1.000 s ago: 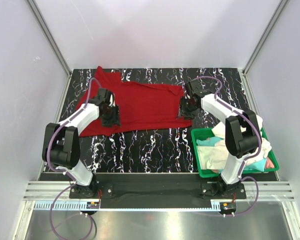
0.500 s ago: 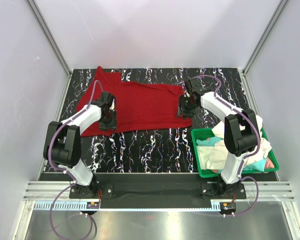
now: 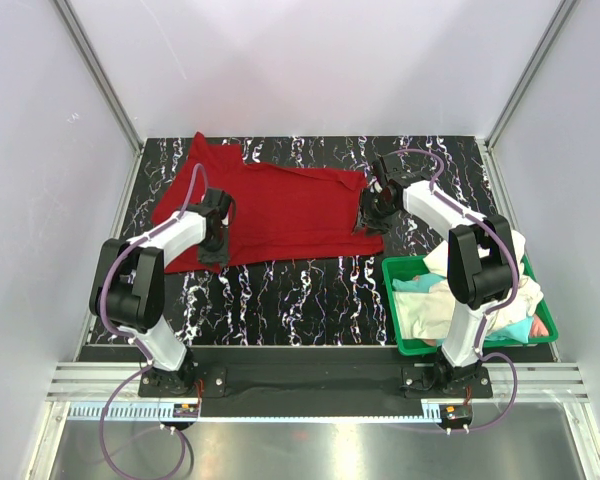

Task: Fold and stack the t-shirts
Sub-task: Fold the tshirt

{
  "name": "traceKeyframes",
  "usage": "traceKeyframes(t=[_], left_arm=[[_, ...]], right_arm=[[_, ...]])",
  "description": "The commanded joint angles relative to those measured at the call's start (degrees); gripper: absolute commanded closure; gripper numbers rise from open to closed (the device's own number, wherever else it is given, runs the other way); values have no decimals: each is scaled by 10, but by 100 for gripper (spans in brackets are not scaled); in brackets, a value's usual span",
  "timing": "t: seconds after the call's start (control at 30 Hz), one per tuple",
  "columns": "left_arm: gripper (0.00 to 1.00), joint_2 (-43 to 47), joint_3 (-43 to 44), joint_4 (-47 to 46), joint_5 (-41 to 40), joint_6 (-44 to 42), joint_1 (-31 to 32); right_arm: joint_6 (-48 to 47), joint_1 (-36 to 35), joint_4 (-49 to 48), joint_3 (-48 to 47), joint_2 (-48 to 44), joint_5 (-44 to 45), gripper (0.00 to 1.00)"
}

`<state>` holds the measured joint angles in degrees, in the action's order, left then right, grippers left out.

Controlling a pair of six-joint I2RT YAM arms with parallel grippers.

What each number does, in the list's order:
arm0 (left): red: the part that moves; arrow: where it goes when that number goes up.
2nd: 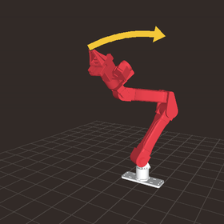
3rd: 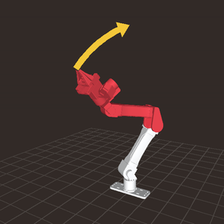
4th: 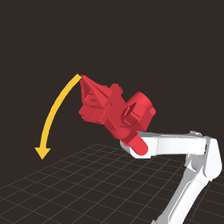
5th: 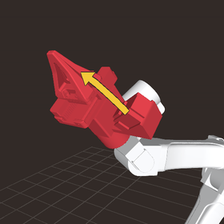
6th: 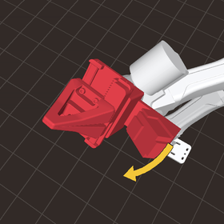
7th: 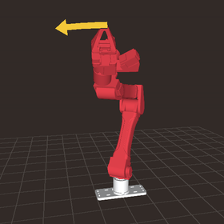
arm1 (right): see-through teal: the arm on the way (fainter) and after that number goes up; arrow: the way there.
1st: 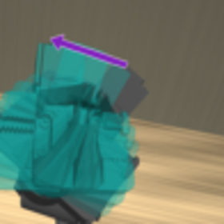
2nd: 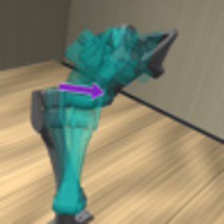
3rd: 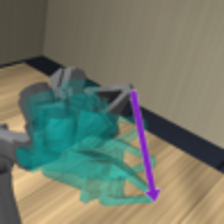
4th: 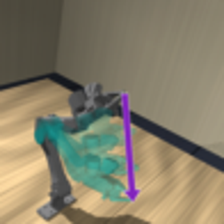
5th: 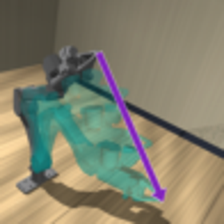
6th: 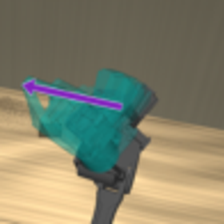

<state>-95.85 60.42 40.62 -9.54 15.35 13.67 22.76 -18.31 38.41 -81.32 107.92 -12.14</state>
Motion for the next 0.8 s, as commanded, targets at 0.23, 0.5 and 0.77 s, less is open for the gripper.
traceKeyframes(t=[0.23, 0.5, 0.77], left_arm=[[64, 3, -14, -17, -22, -5, 5], [56, 20, -24, -17, -7, -9, 10], [65, 7, -22, -28, -23, -11, 12]], right_arm=[[-4, 2, 0, -10, 5, -15, 55], [-6, 3, 0, -10, 9, -17, 55], [-7, 5, 2, -11, 9, -16, 56]])
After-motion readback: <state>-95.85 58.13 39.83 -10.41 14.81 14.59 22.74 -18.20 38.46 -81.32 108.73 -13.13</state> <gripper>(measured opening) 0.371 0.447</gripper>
